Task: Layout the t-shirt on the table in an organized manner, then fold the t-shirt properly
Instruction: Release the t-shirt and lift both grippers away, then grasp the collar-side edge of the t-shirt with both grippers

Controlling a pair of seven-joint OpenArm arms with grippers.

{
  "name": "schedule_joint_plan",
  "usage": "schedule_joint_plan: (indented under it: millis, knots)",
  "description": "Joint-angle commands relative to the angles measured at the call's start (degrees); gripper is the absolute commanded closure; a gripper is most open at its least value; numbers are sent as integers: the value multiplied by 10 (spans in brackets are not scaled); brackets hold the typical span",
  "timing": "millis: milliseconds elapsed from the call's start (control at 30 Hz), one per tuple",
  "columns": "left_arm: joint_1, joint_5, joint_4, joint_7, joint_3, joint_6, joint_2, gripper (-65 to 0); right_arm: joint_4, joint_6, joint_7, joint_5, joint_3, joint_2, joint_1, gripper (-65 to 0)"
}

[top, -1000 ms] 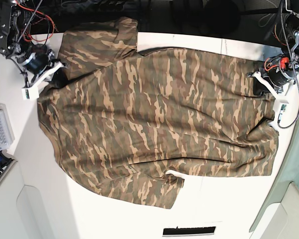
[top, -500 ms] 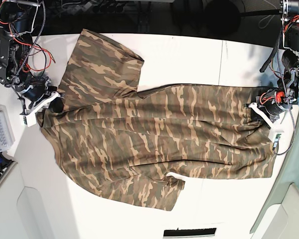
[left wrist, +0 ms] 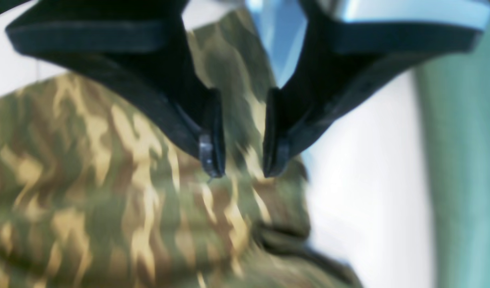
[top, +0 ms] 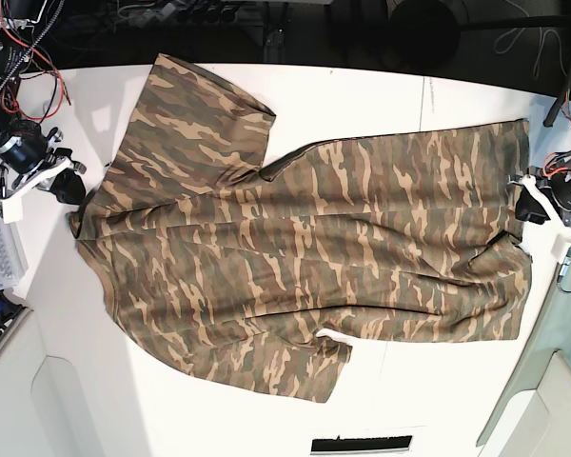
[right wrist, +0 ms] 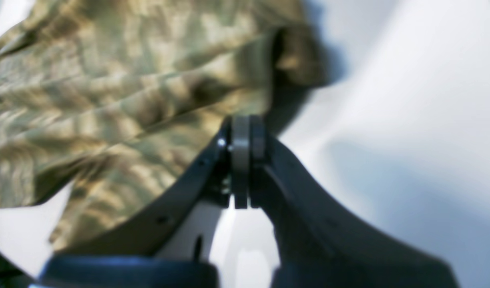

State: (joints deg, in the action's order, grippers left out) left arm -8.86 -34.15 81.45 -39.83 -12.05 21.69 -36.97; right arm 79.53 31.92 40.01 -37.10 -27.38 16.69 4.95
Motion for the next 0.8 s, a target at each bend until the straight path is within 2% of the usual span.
schedule_joint_plan:
  millis: [0,67,133,367,433,600,767]
  knots:
    - [-12,-3,5,-6,-17,0,-10,-227,7,3,1,-9,-4,13,9,-51]
    - [-37,-10,5,-11,-42,0,-10,-227,7,3,7,-16,-4,13,31,-185]
    - [-60,-26,5,-11,-67,0,-10,-227,7,3,9,-30,-4,13,49,-263]
    - [-128,-49,4,-11,-112,4,-5,-228,7,11,16,-66,-3,12,112,-278]
    - [-132,-49,4,-10,-112,4,0,-228,7,11,16,-75,-3,11,119,-283]
    - [-132,-48,-2,-6,-112,4,14,-228,7,11,19,-68,-1,3,119,-369]
    - [-131,-41,-4,13,-112,10,40,-228,7,11,18,-69,43,3,119,-370]
